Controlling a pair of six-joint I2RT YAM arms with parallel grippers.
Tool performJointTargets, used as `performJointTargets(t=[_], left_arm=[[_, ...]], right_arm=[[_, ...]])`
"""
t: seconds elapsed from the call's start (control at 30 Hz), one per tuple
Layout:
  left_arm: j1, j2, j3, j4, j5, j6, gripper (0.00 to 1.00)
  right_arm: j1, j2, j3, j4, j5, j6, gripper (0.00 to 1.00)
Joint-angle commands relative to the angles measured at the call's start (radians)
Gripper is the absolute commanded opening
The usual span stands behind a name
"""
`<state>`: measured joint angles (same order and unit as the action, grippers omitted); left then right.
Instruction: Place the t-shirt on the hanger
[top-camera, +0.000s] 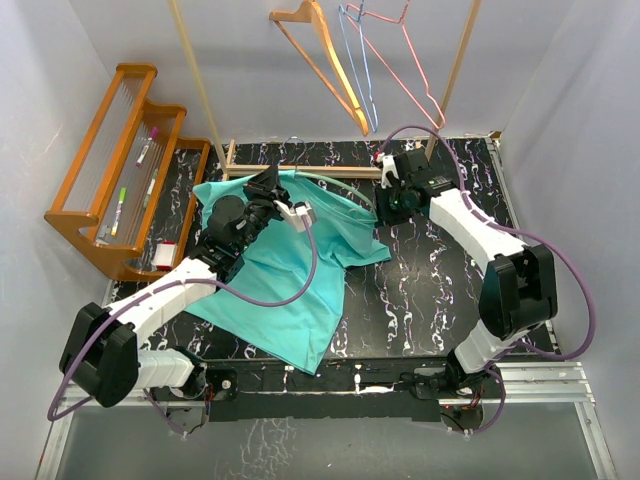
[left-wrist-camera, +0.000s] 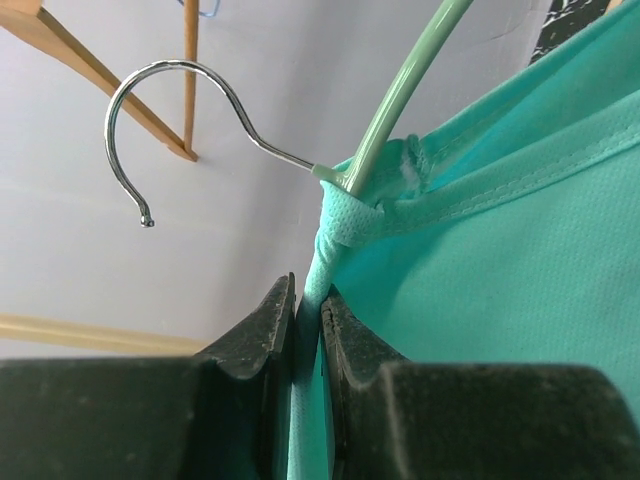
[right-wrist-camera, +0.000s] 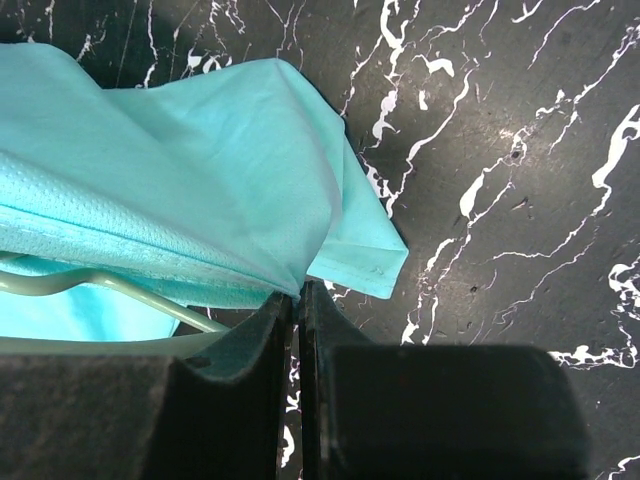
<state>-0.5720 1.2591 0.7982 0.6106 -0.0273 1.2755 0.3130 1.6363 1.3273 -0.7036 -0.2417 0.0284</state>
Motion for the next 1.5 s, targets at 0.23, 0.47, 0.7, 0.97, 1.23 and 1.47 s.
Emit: performJointTargets(t=[0.23, 0.47, 0.7, 0.97, 1.23, 1.47], left_arm=[[0.047, -0.017, -0.090, 0.384, -0.020, 0.163, 0.00], [0.051, 0.018, -0.167, 0.460, 0.027, 0.276, 0.00], [0.052, 0.068, -0.208, 0.530, 0.047, 0.390, 0.00], [0.044, 0.063, -0.203, 0.468, 0.057, 0.409, 0.00], [-0.033, 0.021, -0.064, 0.243, -0.038, 0.231, 0.00], [-0.052, -0.045, 0.062, -0.014, -0.081, -0.116, 0.00]], right_arm=[[-0.033, -0.090, 0.063, -0.088, 0.046, -0.022, 0.08], [-0.034, -0.106, 0.096, -0.114, 0.044, -0.021, 0.08], [-0.034, -0.109, 0.130, -0.136, 0.035, -0.021, 0.08], [-0.035, -0.108, 0.230, -0.175, -0.009, -0.015, 0.08], [0.031, -0.076, 0.312, -0.173, -0.045, 0.017, 0.08], [0.075, -0.062, 0.374, -0.163, -0.043, 0.037, 0.08]])
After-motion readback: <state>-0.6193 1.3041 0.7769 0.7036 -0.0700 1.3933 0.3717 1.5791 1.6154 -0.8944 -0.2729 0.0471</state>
